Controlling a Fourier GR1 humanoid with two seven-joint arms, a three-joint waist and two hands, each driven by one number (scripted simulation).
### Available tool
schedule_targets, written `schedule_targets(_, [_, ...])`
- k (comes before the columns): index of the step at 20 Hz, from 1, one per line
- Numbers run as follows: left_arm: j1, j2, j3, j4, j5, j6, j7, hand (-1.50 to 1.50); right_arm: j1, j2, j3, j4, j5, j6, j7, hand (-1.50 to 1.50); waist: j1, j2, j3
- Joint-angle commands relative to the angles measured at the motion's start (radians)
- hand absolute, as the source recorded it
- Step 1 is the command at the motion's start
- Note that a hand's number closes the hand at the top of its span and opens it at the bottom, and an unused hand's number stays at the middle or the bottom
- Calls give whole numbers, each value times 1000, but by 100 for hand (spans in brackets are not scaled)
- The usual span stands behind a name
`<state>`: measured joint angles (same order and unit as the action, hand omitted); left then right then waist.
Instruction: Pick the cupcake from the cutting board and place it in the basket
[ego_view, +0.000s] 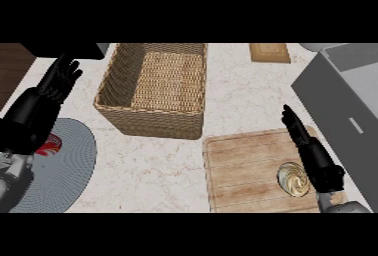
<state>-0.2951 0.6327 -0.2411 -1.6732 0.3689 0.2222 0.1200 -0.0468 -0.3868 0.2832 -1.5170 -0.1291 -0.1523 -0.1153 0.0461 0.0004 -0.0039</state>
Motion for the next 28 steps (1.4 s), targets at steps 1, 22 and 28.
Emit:
schedule_targets(1, [85, -23, 6, -99, -49, 19, 35, 0, -95, 9, -26, 44, -14, 96, -2, 150, -35, -2, 4])
schedule_targets(22, [147, -62, -5, 66, -64, -105, -163, 0, 78, -214, -32, -416, 425, 39, -25, -150, -83, -13, -1])
schedule_targets(28, [155, -80, -23, 39, -82, -90, -145, 0, 23, -511, -111, -524, 474, 304, 228, -150, -70, -10, -2])
